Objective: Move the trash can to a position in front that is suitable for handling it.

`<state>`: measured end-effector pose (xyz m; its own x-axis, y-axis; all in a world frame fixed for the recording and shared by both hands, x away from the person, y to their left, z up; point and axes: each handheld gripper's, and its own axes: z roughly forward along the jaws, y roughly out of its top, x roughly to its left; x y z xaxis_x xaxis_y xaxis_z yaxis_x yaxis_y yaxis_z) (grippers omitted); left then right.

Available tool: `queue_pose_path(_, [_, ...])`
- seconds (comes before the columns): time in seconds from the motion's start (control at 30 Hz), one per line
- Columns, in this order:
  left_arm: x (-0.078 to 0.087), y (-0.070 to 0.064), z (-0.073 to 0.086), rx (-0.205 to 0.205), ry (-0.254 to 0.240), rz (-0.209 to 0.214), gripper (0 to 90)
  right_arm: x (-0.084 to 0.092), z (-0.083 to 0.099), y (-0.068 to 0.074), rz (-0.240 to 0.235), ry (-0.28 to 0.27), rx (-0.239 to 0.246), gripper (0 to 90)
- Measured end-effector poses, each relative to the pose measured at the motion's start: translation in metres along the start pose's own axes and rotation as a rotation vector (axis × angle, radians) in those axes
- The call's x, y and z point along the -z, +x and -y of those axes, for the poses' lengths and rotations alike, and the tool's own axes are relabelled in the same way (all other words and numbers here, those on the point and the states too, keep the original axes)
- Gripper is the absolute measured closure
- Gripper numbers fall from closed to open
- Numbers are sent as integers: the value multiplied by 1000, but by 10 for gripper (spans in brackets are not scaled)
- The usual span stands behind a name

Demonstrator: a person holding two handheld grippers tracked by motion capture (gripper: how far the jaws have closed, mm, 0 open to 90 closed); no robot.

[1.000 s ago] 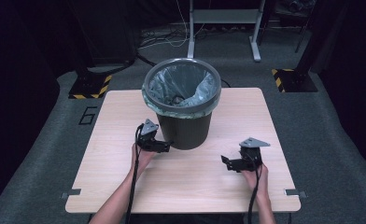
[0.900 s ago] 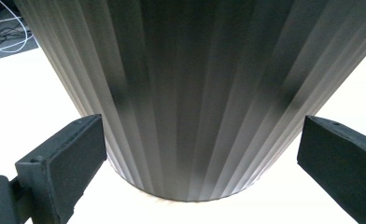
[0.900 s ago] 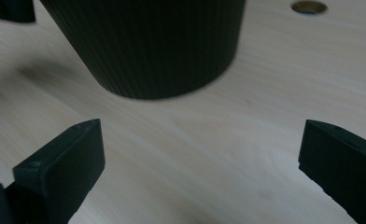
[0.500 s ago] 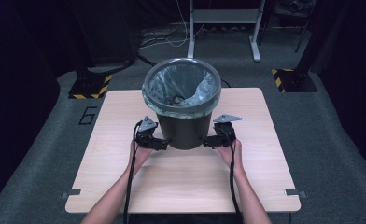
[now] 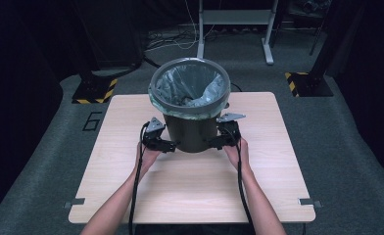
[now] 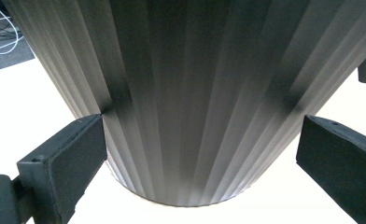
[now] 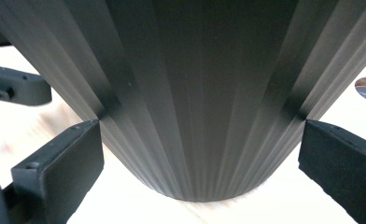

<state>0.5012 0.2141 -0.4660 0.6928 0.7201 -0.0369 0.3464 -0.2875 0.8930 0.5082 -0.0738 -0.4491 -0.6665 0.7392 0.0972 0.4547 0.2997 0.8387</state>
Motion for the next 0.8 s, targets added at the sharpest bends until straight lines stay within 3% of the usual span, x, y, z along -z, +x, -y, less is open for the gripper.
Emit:
queue_pose_path(0.17, [-4, 0, -2, 9, 0, 3, 11, -2, -4, -3, 1, -31, -36, 0])
queue_pose_path(0.3, [-7, 0, -4, 7, -5, -5, 15, -3, -7, -6, 8, -20, -57, 0])
queue_pose_path(0.5, [-9, 2, -9, 13, 5, -5, 13, -3, -11, -8, 17, -14, -37, 20])
queue_pose_path(0.8, [-14, -1, -14, 7, -2, -10, 18, -5, -13, -14, 41, -37, -58, 60])
